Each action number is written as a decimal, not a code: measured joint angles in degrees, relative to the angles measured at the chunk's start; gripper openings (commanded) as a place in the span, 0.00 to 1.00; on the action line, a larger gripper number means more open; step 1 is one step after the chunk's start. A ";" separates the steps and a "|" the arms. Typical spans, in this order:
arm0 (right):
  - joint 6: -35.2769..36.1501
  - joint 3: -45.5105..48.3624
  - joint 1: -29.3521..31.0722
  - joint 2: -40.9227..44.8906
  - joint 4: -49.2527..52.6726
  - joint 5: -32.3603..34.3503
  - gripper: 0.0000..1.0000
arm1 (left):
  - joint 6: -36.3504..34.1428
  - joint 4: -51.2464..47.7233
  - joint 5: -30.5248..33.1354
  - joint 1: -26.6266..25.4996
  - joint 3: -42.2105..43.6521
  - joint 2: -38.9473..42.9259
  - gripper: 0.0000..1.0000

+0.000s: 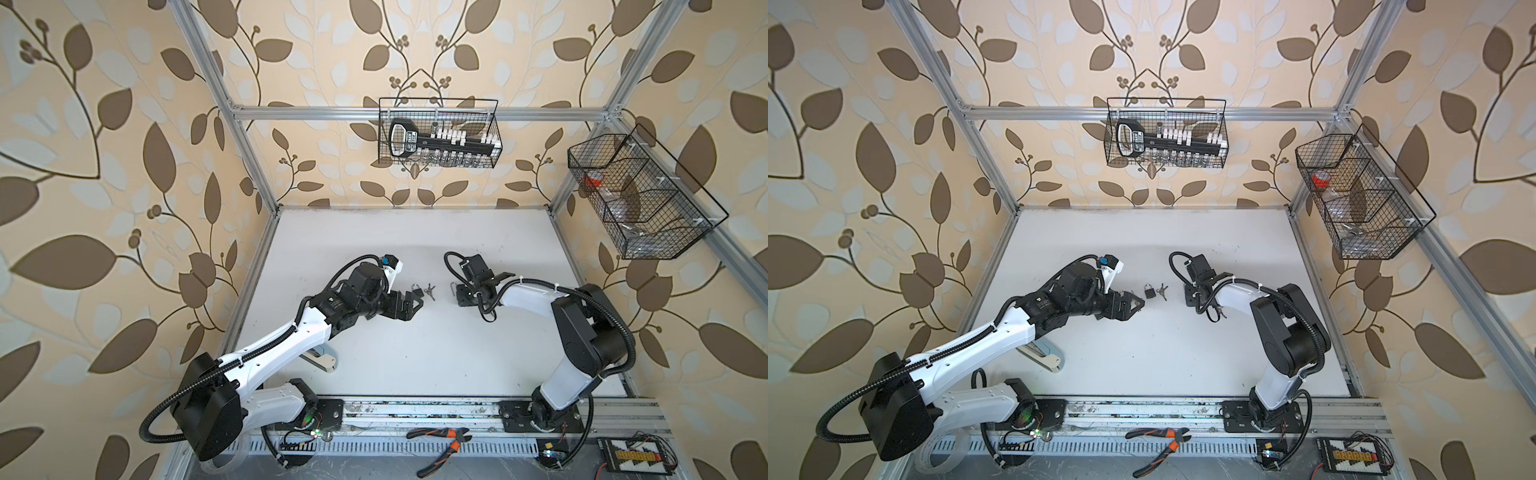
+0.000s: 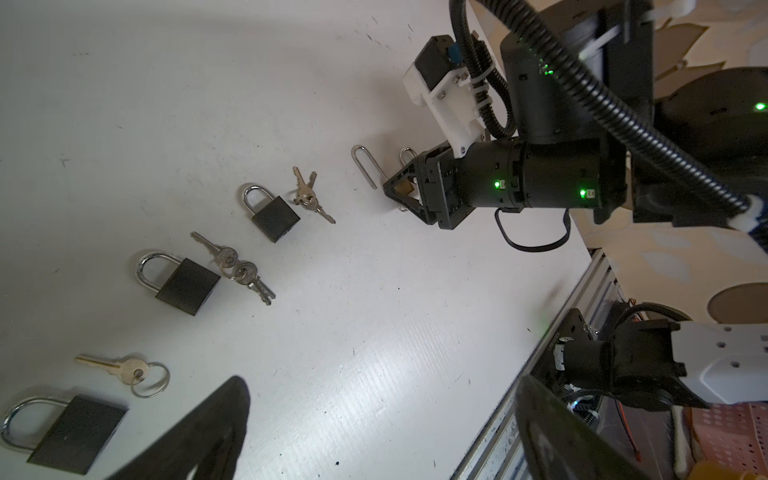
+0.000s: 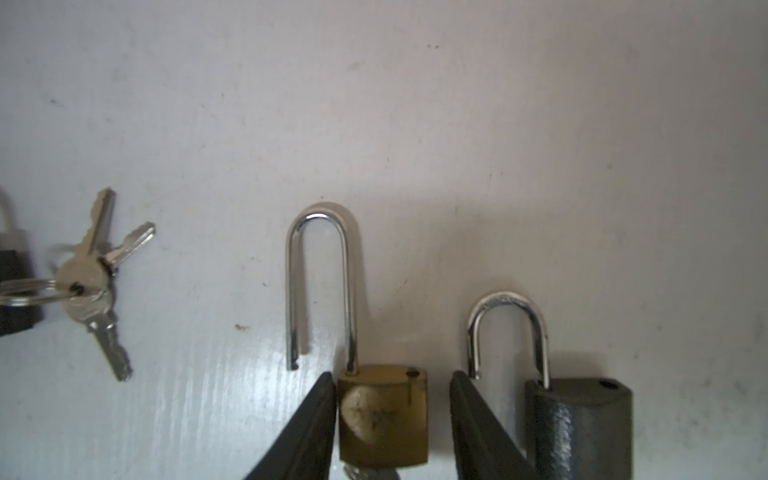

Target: Lock with the key

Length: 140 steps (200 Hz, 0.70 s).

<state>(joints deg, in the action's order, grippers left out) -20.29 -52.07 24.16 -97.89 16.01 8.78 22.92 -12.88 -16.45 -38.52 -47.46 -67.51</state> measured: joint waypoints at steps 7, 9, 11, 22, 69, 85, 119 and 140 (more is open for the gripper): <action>-0.04 0.00 0.00 0.02 0.00 0.00 0.44 | -0.13 -0.02 0.15 0.00 0.00 0.00 0.99; -0.04 0.02 0.00 0.02 0.00 0.00 0.44 | -0.17 -0.02 0.20 0.00 0.00 0.00 0.99; -0.07 0.02 0.00 0.02 -0.02 0.00 0.44 | -0.22 -0.04 0.24 0.00 0.00 0.00 0.99; -0.13 0.02 0.00 0.02 0.00 -0.02 0.42 | -0.44 -0.42 0.52 0.00 -0.02 0.09 0.99; -0.42 0.09 0.00 0.07 -0.07 -0.46 0.36 | -1.40 -3.28 2.01 1.14 -0.76 2.36 0.99; -0.76 0.09 0.00 0.07 -0.11 -0.66 0.24 | -1.53 -3.61 2.12 1.36 -1.27 3.10 0.99; -1.20 2.32 0.00 3.21 -0.83 -0.83 0.00 | -1.62 -4.50 3.23 1.49 -1.68 4.17 0.99; -1.05 5.86 0.11 11.23 -1.14 -0.96 0.00 | -1.79 -6.29 4.57 1.49 -2.45 5.25 0.99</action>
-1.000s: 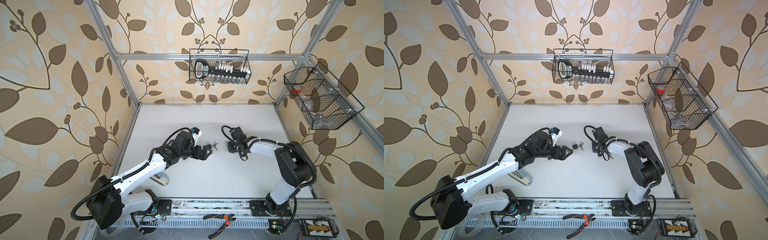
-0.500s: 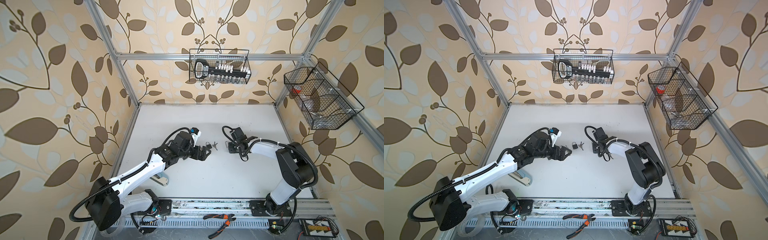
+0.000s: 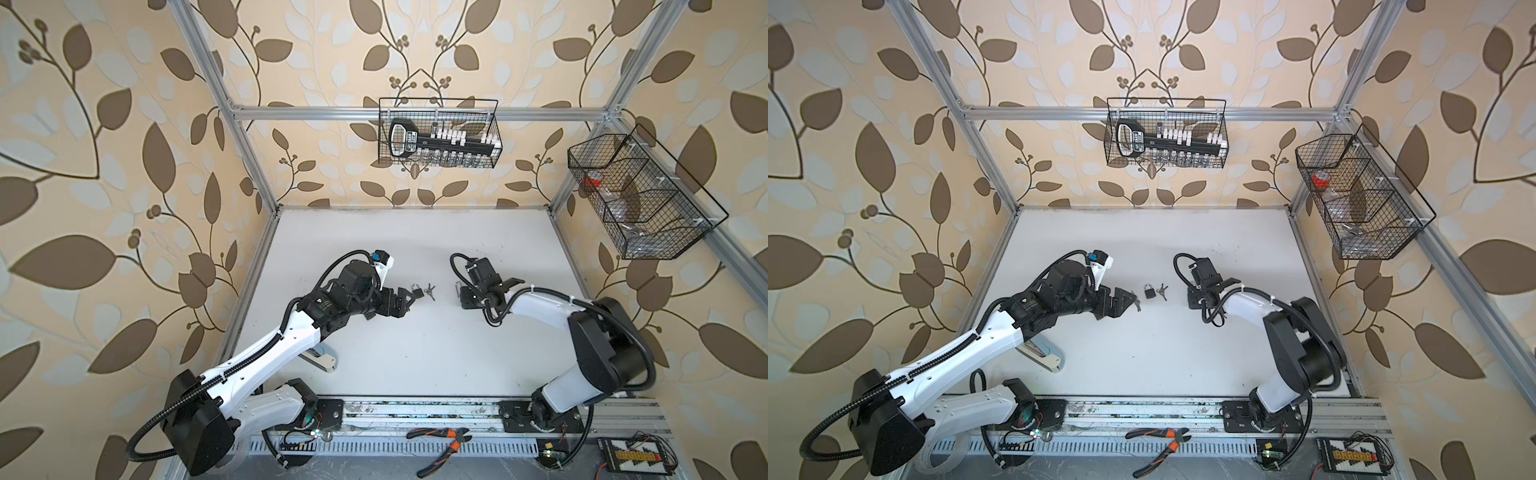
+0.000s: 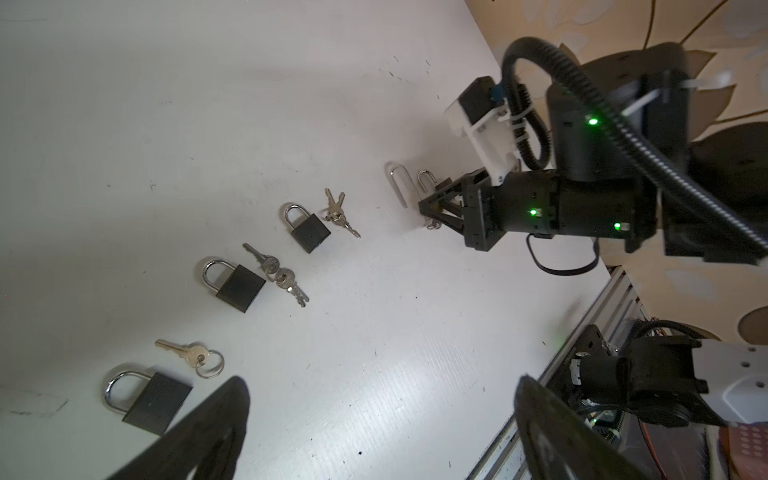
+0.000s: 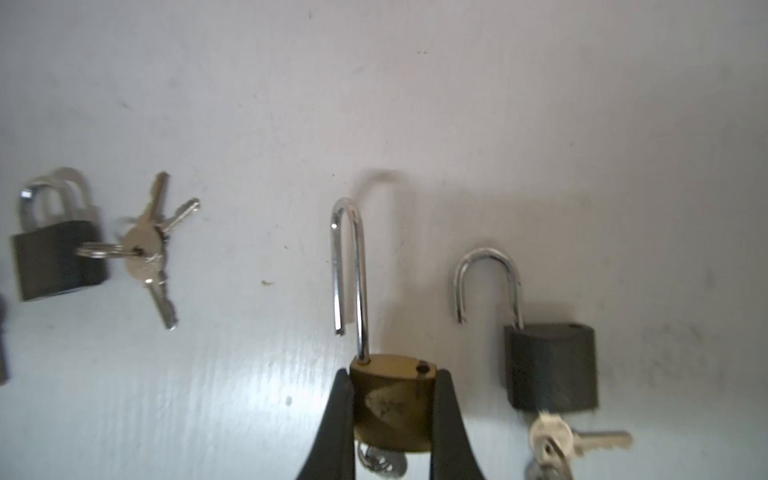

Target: Lock with the key

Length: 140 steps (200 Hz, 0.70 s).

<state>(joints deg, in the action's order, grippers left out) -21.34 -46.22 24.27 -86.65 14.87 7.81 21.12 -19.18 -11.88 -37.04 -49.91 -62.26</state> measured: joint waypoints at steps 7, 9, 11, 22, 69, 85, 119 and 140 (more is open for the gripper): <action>0.22 0.81 0.00 3.65 -0.59 -0.35 0.00 | -0.09 -0.46 0.42 0.00 -0.57 0.28 0.99; 0.28 0.98 0.00 4.66 -0.83 -0.35 0.00 | -0.20 -0.61 0.50 0.00 -0.81 0.35 0.99; 0.35 1.09 0.00 5.25 -1.01 -0.35 0.00 | -0.22 -0.76 0.55 0.00 -1.07 0.39 0.99; 0.76 1.55 0.00 10.34 -2.54 -0.85 0.00 | -0.52 -1.33 0.85 0.00 -2.71 0.55 0.99; 3.69 1.55 -0.20 22.91 -9.27 -4.02 0.00 | -3.45 -2.95 0.83 0.00 -10.60 0.48 0.99; 5.22 1.29 -0.44 24.15 -9.40 -7.10 0.00 | -4.76 -3.34 0.42 0.00 -12.22 0.22 0.99; 10.91 -0.63 -0.66 24.24 -6.45 -18.73 0.00 | -10.62 -5.25 0.50 0.00 -15.37 -1.14 0.99; 14.84 -4.22 -0.59 23.06 -2.38 -27.04 0.00 | -15.63 -8.76 1.84 0.35 -19.41 -1.73 0.99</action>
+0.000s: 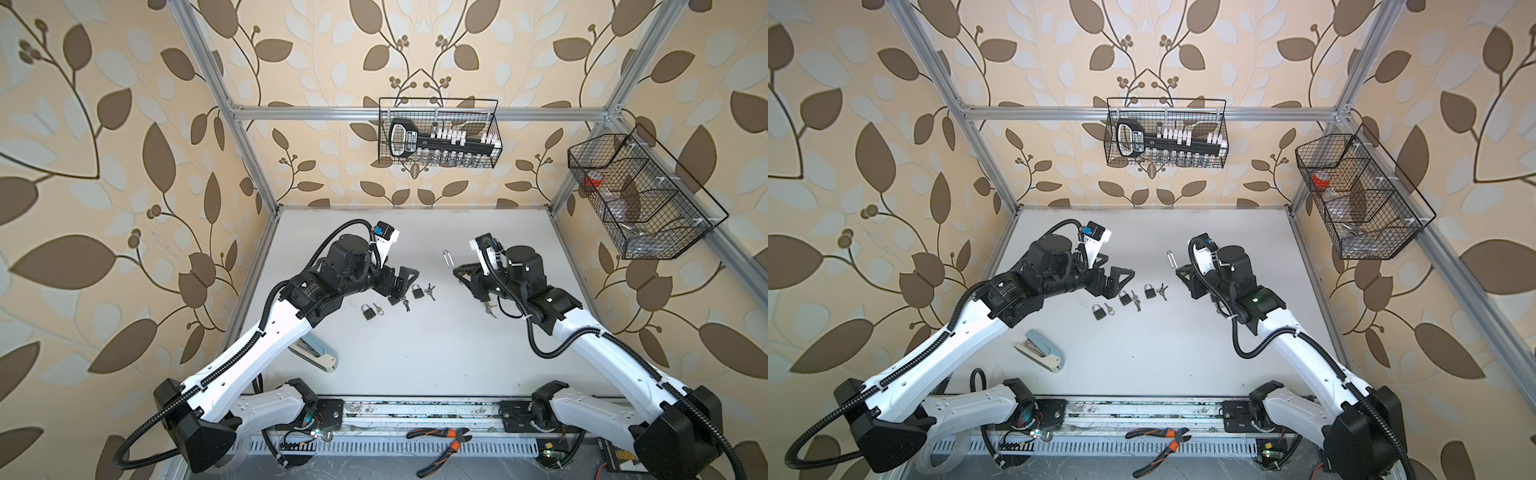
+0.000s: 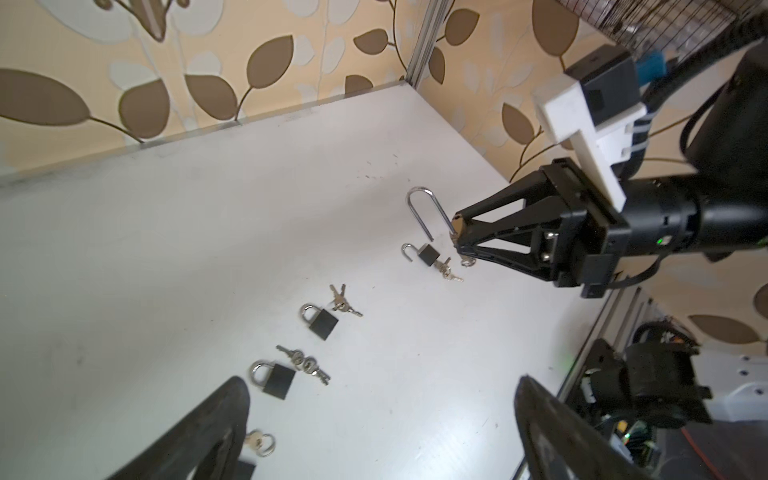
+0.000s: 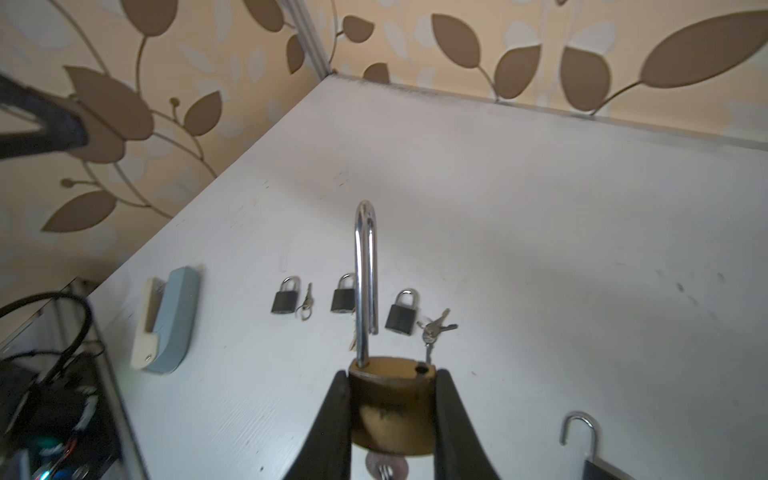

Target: Lock with the key

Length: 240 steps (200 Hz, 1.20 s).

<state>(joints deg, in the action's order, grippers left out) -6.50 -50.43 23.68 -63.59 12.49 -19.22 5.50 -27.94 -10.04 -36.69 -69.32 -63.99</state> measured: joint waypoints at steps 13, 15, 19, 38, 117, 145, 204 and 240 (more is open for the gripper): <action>2.34 -3.15 0.24 -1.29 2.54 -4.50 0.00 | -3.02 -1.97 -1.25 0.90 -3.21 -0.31 0.99; 2.73 -3.58 0.28 -1.46 2.89 -5.16 0.00 | -3.54 -2.14 -1.57 1.07 -3.76 -0.39 0.99; 3.32 -4.39 0.35 -1.77 3.50 -6.47 0.00 | -4.44 -2.60 -2.08 1.44 -4.81 -0.52 0.98; 5.99 -7.10 0.61 -2.21 5.97 -12.28 0.00 | -7.89 -3.85 -5.25 2.60 -8.70 -1.18 0.95; 11.96 -12.26 1.57 -2.14 11.74 -31.67 0.00 | -15.80 -8.17 -31.74 3.78 -12.98 -6.88 0.90; 12.83 -12.26 1.73 -2.14 12.20 -34.80 0.00 | -16.96 -8.57 -38.49 3.78 -13.03 -8.07 0.78; 14.58 -12.31 1.84 -2.05 12.94 -37.03 0.00 | -18.93 -12.22 -45.27 3.78 -15.06 -11.30 0.51; 15.10 -12.48 1.84 -2.03 13.07 -37.22 0.00 | -20.28 -14.05 -46.40 3.78 -15.45 -12.00 0.37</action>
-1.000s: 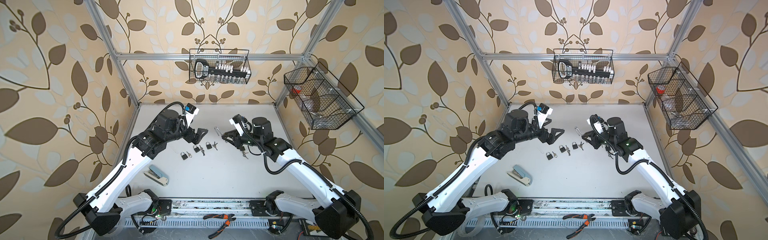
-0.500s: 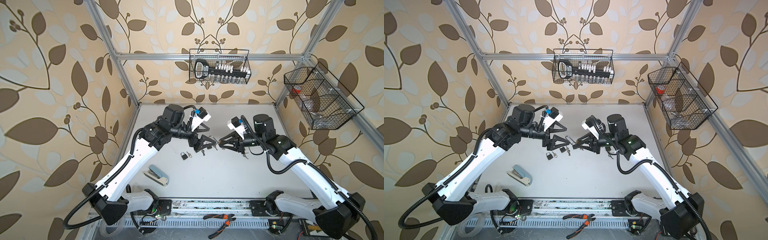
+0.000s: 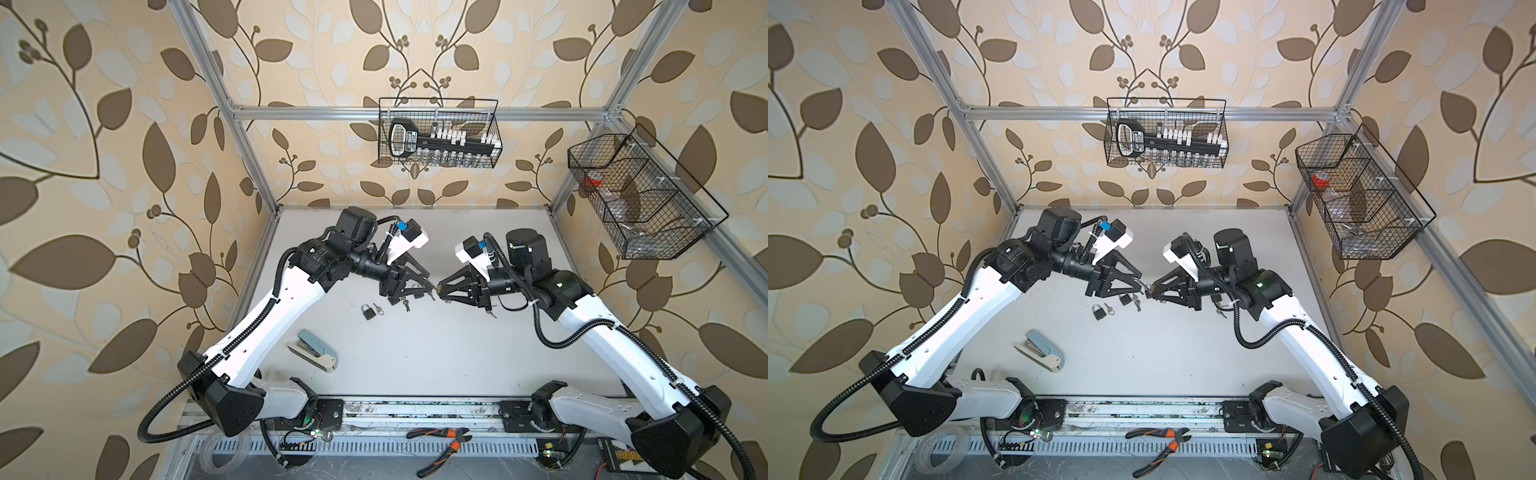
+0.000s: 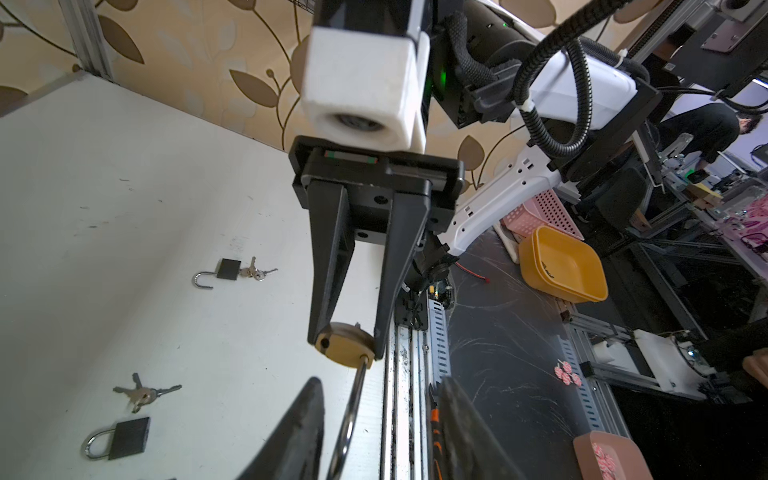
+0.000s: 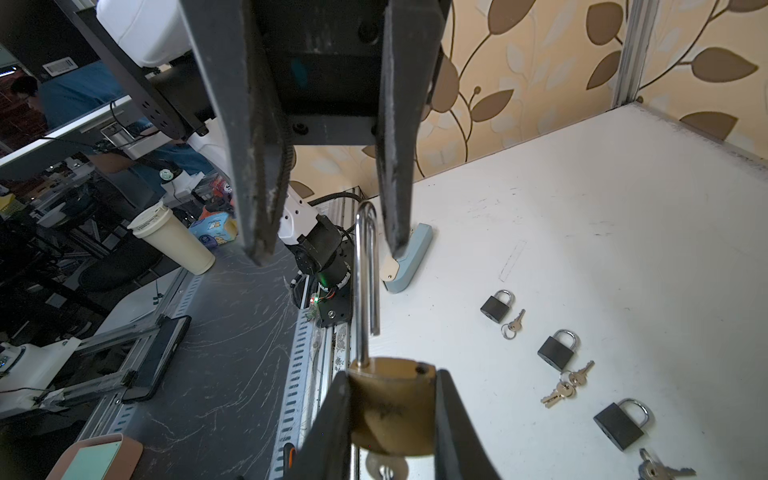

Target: Lock with the key

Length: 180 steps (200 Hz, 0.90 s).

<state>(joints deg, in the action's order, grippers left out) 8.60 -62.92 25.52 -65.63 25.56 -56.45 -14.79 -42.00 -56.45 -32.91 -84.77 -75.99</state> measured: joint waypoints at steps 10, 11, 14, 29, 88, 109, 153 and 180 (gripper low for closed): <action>0.04 -0.02 0.00 0.00 0.00 -0.11 0.00 | 0.15 -0.35 -0.13 0.00 0.00 0.00 0.34; 0.07 -0.02 0.00 0.00 0.00 -0.13 0.00 | 0.07 -0.35 -0.15 0.00 0.00 0.00 0.34; 0.07 -0.02 0.00 0.00 0.02 -0.15 0.00 | -0.22 -0.37 -0.15 0.00 0.00 0.00 0.32; 0.07 -0.02 0.00 0.00 0.00 -0.17 0.00 | -0.07 -0.68 -0.20 0.00 -0.02 0.00 0.27; 0.13 -0.24 0.24 0.09 0.13 -1.16 0.00 | -0.55 -0.90 0.11 0.00 -0.02 0.00 0.07; 0.17 -0.52 0.24 0.26 0.35 -1.42 0.00 | -0.44 -0.85 0.35 0.00 -0.11 0.00 0.00; -3.13 -0.39 0.22 1.20 -4.44 -1.38 0.66 | 6.25 5.79 0.13 0.00 1.86 1.62 0.00; -8.07 3.41 0.28 6.47 -15.04 3.45 0.86 | 13.16 13.60 3.04 0.00 7.58 5.27 0.00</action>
<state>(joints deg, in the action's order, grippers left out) 0.54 -59.51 25.80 -59.16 10.52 -52.99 -1.63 -28.40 -53.41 -32.91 -77.19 -70.72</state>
